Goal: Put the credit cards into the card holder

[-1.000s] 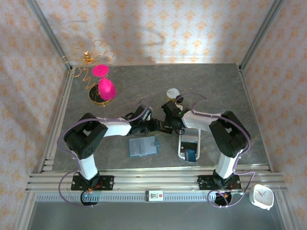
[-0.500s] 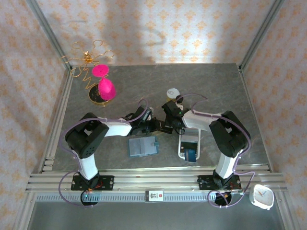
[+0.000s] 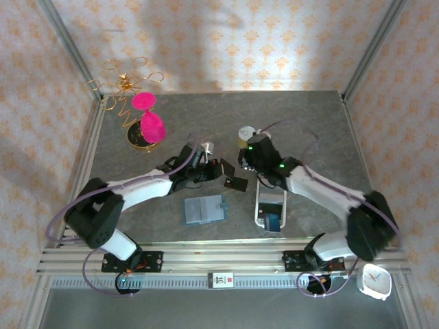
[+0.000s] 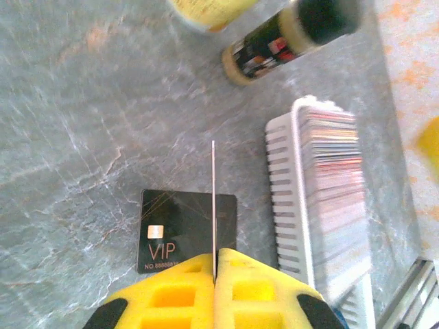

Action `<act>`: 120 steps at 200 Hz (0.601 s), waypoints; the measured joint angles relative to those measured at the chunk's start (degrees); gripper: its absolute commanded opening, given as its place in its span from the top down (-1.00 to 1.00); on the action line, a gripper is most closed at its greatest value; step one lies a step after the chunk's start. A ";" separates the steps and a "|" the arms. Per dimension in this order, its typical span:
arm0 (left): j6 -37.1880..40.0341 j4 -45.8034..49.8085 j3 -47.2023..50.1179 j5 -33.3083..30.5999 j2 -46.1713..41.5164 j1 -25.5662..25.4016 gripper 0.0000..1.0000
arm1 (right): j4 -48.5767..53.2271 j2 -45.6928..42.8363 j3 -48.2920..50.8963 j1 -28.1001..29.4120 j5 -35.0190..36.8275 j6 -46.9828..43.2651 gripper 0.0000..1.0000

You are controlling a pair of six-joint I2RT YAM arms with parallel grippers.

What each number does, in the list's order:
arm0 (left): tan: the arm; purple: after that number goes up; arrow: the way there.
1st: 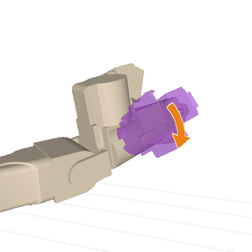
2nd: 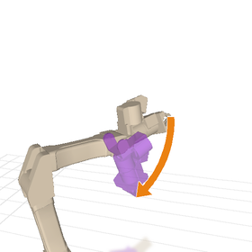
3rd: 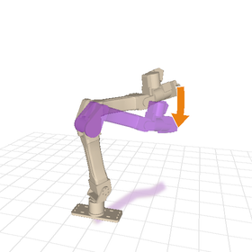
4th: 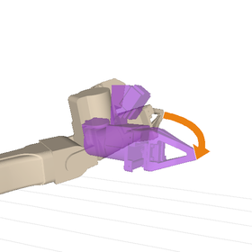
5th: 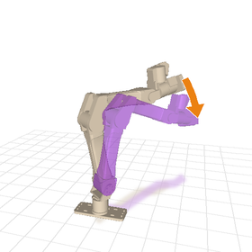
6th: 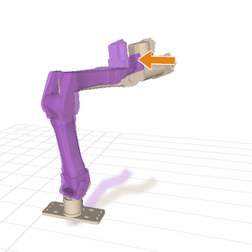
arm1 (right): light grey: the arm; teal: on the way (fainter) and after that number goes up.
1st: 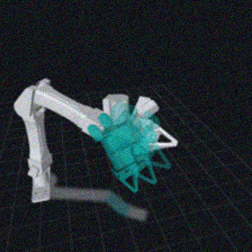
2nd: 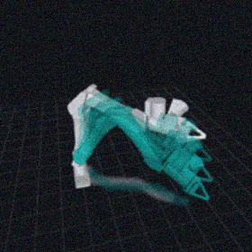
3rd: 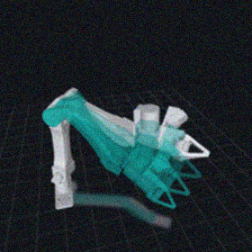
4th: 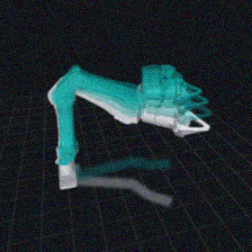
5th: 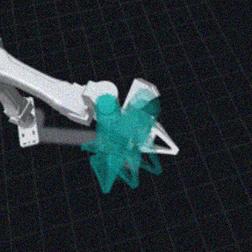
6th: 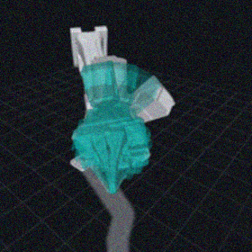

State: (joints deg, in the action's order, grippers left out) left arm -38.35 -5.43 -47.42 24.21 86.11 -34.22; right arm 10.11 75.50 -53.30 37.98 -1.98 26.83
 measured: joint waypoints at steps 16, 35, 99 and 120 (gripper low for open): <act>5.09 2.19 0.00 0.11 -5.27 0.09 1.00 | -2.84 -7.91 1.03 -0.02 -0.98 -5.03 0.13; 11.02 4.70 0.00 0.70 -10.88 0.09 1.00 | -4.90 -15.52 2.38 -0.07 -4.85 -13.84 0.01; 35.98 7.30 5.68 1.97 -34.80 -4.68 1.00 | 0.74 -28.98 6.23 -0.04 -30.84 -47.95 -0.33; 44.24 7.26 8.17 3.69 -41.64 -6.08 1.00 | 5.53 -27.06 3.63 -0.04 -35.15 -54.77 -0.29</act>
State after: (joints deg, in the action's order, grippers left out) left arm 5.89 1.83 -39.24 27.90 44.47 -40.29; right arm 15.64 48.45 -49.67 37.93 -37.12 -27.94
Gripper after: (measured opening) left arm 0.049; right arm 0.661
